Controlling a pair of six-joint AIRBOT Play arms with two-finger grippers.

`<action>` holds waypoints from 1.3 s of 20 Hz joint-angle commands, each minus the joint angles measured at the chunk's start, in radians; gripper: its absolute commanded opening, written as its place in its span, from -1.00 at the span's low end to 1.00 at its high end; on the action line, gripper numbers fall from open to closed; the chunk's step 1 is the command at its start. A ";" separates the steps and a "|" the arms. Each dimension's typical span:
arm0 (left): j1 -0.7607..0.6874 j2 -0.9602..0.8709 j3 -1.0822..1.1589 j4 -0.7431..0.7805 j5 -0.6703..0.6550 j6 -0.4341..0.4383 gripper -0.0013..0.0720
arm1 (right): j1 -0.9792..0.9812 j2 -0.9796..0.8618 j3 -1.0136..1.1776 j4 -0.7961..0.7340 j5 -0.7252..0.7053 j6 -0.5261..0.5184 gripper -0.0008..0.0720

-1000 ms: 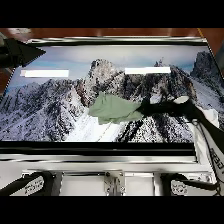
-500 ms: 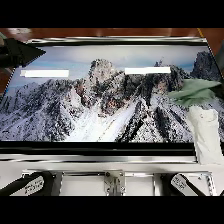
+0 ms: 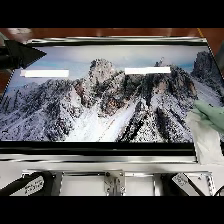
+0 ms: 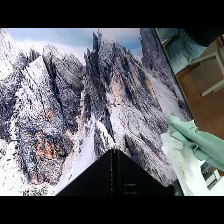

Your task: Fold the shirts.

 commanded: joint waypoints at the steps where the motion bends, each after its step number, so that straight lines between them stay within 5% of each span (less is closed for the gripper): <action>1: 0.001 0.002 0.000 0.000 -0.008 0.000 -0.85 | -0.019 0.022 -0.086 -0.156 0.071 0.013 -0.84; 6: 0.001 0.002 0.000 0.000 -0.019 -0.001 -0.85 | -0.019 0.067 -0.407 -0.240 -0.097 0.038 -0.76; 7: 0.001 0.002 0.000 0.000 -0.019 -0.008 -0.85 | -0.019 0.067 -0.437 -0.262 -0.137 0.046 -0.30; 8: 0.001 0.002 0.000 0.000 -0.018 -0.017 -0.85 | -0.019 0.067 -0.447 -0.279 -0.170 0.040 0.84; 9: 0.001 0.001 0.000 0.000 -0.018 -0.018 -0.85 | -0.019 0.067 -0.439 -0.284 -0.192 0.023 0.94; 14: -0.027 -0.001 0.000 0.032 -0.014 0.044 -0.85 | -0.013 0.067 -0.143 -0.163 -0.304 -0.002 0.94; 15: -0.062 -0.002 0.000 0.122 0.002 0.037 -0.86 | 0.012 0.067 -0.063 -0.073 -0.348 -0.048 0.94; 17: -0.193 -0.025 0.000 0.488 0.021 -0.111 -0.86 | 0.146 0.068 0.043 0.038 -0.401 -0.061 0.94; 20: -0.446 -0.135 0.000 0.941 -0.138 -0.229 -0.85 | 0.507 0.052 0.041 -0.006 -0.323 -0.077 0.94; 21: -0.509 -0.183 0.000 0.988 -0.205 -0.226 -0.72 | 0.632 0.026 0.005 -0.060 -0.268 -0.063 0.94; 23: -0.595 -0.273 0.000 0.995 -0.319 -0.229 0.99 | 0.786 -0.049 -0.047 -0.076 -0.145 -0.043 0.94; 26: -0.623 -0.322 0.000 0.996 -0.325 -0.218 0.92 | 0.878 -0.127 -0.058 -0.076 -0.079 -0.025 0.94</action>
